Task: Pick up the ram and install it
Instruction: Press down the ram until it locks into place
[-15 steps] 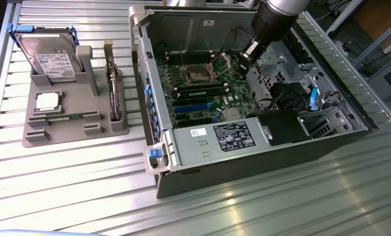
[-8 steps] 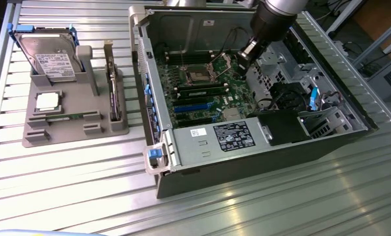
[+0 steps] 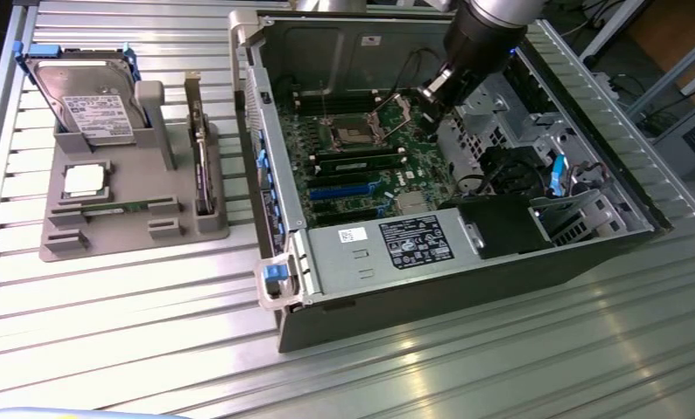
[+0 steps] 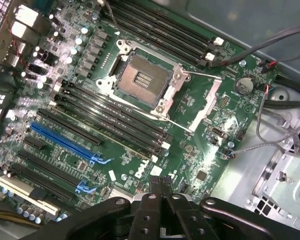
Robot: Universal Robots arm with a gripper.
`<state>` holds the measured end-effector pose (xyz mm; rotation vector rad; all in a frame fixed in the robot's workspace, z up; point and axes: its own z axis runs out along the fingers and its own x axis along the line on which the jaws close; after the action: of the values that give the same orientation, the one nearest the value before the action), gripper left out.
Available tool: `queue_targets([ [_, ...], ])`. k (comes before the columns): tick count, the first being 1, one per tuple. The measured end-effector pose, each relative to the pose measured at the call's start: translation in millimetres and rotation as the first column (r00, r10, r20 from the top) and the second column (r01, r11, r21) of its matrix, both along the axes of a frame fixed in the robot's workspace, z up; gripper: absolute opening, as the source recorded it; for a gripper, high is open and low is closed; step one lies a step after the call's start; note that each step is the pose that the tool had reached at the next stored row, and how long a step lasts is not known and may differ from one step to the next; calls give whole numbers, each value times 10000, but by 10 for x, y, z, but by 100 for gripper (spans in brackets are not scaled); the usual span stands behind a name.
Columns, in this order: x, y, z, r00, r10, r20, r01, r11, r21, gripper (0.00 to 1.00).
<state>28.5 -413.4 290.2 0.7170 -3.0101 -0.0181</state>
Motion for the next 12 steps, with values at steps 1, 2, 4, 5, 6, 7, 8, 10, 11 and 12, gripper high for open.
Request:
queue_targets([
  [1,0,0,0,9998,-190,0,190,9998,0,10],
  [2,0,0,0,9994,-359,0,359,9994,1,10],
  [4,-2,0,0,9973,-731,0,731,9973,1,10],
  [5,-2,0,0,9962,-866,0,866,9962,1,10],
  [6,-3,0,0,9948,-1017,0,1017,9948,1,10],
  [7,-4,0,0,9926,-1215,0,1215,9926,0,10],
  [8,-4,0,0,9902,-1397,0,1397,9902,1,10],
  [10,-5,0,0,9872,-1595,0,1595,9872,0,10],
  [11,-6,0,0,9843,-1765,0,1765,9843,1,10],
  [12,-7,0,0,9814,-1920,0,1920,9814,0,10],
])
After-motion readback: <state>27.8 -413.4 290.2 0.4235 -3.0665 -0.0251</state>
